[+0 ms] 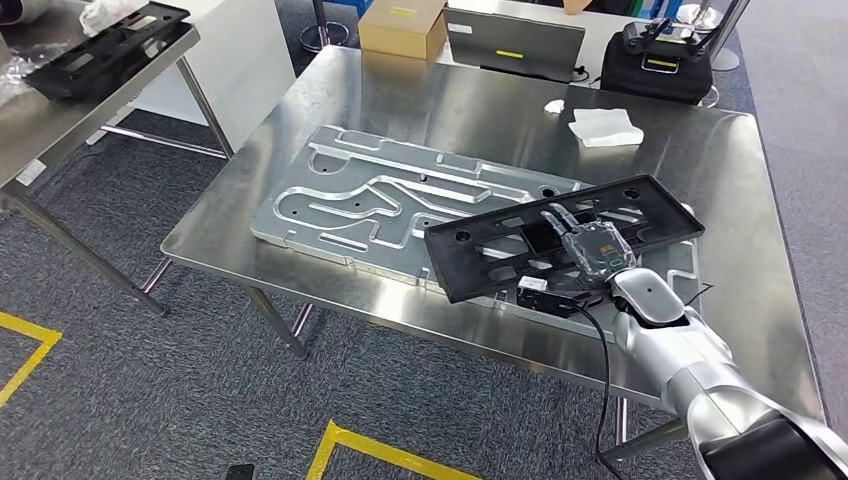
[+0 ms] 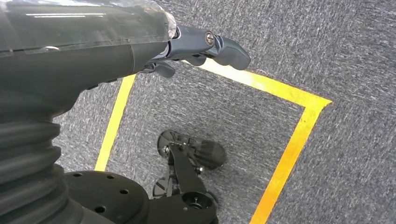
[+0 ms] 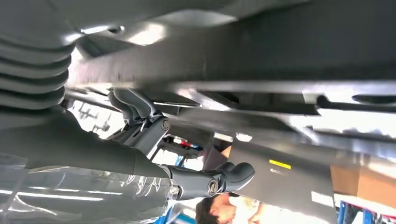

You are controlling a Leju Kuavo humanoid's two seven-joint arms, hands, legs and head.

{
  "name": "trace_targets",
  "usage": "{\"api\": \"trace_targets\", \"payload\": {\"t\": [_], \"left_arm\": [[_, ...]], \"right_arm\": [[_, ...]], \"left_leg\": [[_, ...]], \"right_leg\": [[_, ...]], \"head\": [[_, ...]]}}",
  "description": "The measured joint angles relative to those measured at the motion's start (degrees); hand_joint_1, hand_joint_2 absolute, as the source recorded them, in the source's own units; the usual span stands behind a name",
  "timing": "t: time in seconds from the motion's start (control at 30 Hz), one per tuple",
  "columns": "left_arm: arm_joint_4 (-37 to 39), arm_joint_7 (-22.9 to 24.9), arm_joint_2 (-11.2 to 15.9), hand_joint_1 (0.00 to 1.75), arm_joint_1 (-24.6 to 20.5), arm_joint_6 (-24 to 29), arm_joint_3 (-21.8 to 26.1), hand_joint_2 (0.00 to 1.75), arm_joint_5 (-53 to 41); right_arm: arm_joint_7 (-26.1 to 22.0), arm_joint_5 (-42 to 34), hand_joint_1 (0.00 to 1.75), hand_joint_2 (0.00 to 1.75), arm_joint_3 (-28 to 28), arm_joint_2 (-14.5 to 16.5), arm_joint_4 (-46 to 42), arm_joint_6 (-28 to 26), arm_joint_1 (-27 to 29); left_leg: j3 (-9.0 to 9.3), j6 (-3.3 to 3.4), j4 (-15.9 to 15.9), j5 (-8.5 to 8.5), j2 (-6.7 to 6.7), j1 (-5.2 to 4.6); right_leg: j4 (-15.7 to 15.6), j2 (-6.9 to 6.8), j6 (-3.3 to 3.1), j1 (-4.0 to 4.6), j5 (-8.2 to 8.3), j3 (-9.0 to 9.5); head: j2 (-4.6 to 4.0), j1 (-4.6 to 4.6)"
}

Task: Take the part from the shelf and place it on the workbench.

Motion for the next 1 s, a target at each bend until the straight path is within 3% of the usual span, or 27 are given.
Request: {"api": "trace_targets", "payload": {"t": [0.2,0.43,0.83,1.0], "left_arm": [[0.0,-0.19,0.0,0.0,0.06,-0.74,-0.01,1.75,0.15],[0.0,-1.73,-0.02,0.0,0.08,-1.07,0.0,1.75,1.19],[0.0,-2.1,-0.32,0.0,-0.23,-0.52,0.0,1.75,1.64],[0.0,-3.12,-0.59,0.0,-0.37,0.09,0.0,1.75,2.26]], "right_arm": [[-8.0,-16.53,0.0,0.0,-6.07,-1.38,-2.56,5.53,-1.98],[-13.47,-31.16,0.0,0.0,-13.13,-3.98,-8.86,9.43,-2.79],[-14.95,-38.43,0.0,0.0,-17.56,-6.63,-18.6,9.98,1.59],[-20.41,-42.91,0.0,0.0,-20.52,-7.83,-31.14,4.31,10.13]], "left_leg": [[-0.05,0.01,0.0,-0.02,-0.02,-0.01],[-0.09,0.01,0.01,-0.03,-0.01,-0.01],[-0.19,-0.05,-0.05,-0.24,-0.01,0.0],[-0.17,-0.05,-0.06,-0.43,-0.05,0.04]], "right_leg": [[0.0,-0.01,0.01,-0.01,-0.02,-0.03],[-0.03,-0.01,0.01,-0.03,-0.02,-0.09],[-0.05,0.0,-0.06,-0.02,-0.26,-0.25],[-0.05,-0.03,-0.08,-0.01,-0.47,-0.21]], "head": [[0.0,0.0],[0.0,0.0],[0.0,0.0],[0.0,0.0]]}}
